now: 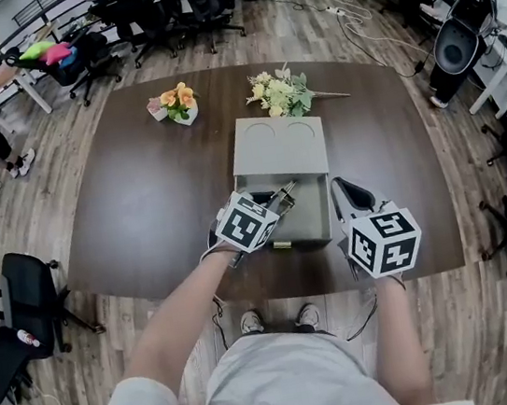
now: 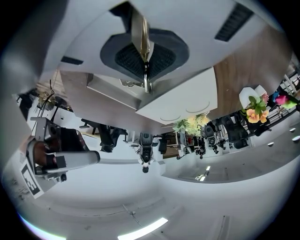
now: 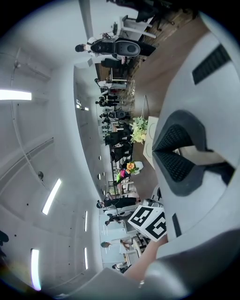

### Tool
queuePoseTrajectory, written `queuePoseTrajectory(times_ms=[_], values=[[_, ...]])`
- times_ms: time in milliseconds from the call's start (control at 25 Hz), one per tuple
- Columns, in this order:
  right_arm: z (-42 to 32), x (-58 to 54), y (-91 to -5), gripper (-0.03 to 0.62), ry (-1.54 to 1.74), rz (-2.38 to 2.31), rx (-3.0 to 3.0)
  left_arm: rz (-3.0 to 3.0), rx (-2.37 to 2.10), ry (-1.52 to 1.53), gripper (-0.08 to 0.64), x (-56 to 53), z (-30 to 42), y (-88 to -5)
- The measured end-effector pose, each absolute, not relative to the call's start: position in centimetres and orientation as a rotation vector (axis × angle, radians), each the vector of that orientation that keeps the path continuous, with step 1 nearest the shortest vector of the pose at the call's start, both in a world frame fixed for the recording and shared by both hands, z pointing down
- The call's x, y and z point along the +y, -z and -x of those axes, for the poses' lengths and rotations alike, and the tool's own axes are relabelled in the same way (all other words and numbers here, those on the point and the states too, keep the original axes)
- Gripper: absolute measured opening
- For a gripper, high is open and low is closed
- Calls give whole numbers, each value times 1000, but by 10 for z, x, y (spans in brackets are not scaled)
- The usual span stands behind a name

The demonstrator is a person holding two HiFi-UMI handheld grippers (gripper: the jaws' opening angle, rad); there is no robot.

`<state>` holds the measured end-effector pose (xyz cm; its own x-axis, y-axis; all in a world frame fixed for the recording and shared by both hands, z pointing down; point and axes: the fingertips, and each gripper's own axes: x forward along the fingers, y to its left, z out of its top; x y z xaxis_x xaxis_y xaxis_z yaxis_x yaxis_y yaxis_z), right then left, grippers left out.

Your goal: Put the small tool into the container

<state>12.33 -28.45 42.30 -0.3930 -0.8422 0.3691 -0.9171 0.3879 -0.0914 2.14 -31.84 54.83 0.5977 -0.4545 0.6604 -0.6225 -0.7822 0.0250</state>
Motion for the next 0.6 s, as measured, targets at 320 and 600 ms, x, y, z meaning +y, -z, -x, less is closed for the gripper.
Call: queuePoseTrajectory(times_ms=[320,600], values=[[-127,-283,-427,4,-424,-1560,-2378,-2570,-887,-948,28,-318,-26,-551],[-127,-280,-431,5,-435,-1558,-2371,-2573,-872,-940,39,-313,-29,-551]])
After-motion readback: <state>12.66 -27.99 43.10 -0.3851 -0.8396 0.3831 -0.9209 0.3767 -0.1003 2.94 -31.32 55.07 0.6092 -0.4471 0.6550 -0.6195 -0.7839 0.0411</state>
